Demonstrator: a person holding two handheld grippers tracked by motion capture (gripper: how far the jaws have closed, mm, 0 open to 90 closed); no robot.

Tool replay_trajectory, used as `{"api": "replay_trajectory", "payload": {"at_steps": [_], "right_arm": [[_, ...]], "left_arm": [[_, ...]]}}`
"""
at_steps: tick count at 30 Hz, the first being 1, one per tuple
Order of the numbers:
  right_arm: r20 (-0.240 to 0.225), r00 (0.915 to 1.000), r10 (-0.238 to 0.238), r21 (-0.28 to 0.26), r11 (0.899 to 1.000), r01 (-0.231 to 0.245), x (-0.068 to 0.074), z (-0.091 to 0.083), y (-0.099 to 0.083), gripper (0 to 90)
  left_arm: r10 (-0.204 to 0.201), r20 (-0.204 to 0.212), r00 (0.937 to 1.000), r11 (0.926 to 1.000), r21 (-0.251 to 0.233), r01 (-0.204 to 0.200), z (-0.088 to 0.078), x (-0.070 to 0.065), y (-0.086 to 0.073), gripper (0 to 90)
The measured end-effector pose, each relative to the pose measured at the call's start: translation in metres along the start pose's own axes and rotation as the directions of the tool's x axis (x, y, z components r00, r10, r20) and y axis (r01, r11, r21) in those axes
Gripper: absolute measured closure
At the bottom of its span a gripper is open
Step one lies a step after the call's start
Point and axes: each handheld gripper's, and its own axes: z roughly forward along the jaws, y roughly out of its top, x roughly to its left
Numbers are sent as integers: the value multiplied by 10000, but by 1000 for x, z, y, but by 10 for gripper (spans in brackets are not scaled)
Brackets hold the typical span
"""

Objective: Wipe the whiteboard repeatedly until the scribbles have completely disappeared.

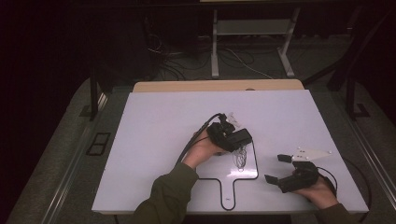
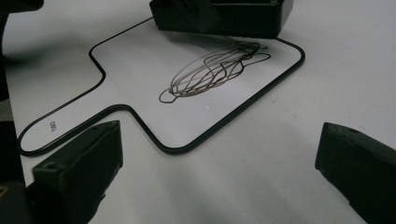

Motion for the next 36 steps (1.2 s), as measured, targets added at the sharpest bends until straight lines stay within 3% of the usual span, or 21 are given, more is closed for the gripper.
{"api": "replay_trajectory", "payload": {"at_steps": [1,3,5,6,9,10,13,16,18,19,21,22,23,30,36], "right_arm": [[-2,10000,2,-4,10000,-2,0,0,0,0],[-3,10000,-12,-2,10000,12,0,0,0,0],[1,10000,-13,16,10000,13,0,0,0,0],[-9,10000,-19,17,10000,19,0,0,0,0],[-22,10000,-23,28,10000,23,0,0,0,0],[-20,10000,-17,31,10000,17,0,0,0,0],[-28,10000,-16,19,10000,16,0,1,0,0],[-26,10000,-33,21,10000,33,-1,1,0,0],[-22,10000,-31,21,10000,31,-1,1,-1,0],[-21,10000,-31,24,10000,31,-1,1,-1,0],[-27,10000,-30,25,10000,31,-1,1,0,0],[-26,10000,-27,23,10000,28,-1,1,0,0],[-26,10000,-29,28,10000,29,-1,1,0,0],[-16,10000,-10,30,10000,10,-1,1,0,0],[-8,10000,-20,19,10000,20,-1,0,0,0]], "left_arm": [[239,-27,9997,9997,105,-239,1,1,1,397],[86,23,10000,9999,110,-86,6,0,1,397],[286,55,9996,9993,234,-287,9,3,1,397],[98,98,9999,9997,217,-100,11,3,1,397],[85,119,9999,9998,161,-87,15,3,2,397],[-173,123,9998,9998,-13,174,18,1,1,397],[224,117,9997,9992,327,-228,19,3,2,397],[273,154,9995,9988,401,-279,21,3,2,397],[238,127,9996,9990,382,-243,22,3,2,397],[-131,106,9999,9999,114,130,25,1,1,397],[-9,102,9999,9998,213,7,26,1,1,397],[285,145,9995,9986,444,-291,24,3,2,397],[73,117,9999,9996,271,-76,26,0,2,397],[636,188,9978,9970,428,-643,28,-7,6,397],[600,-170,9981,9965,596,-589,25,-2,4,397]]}}
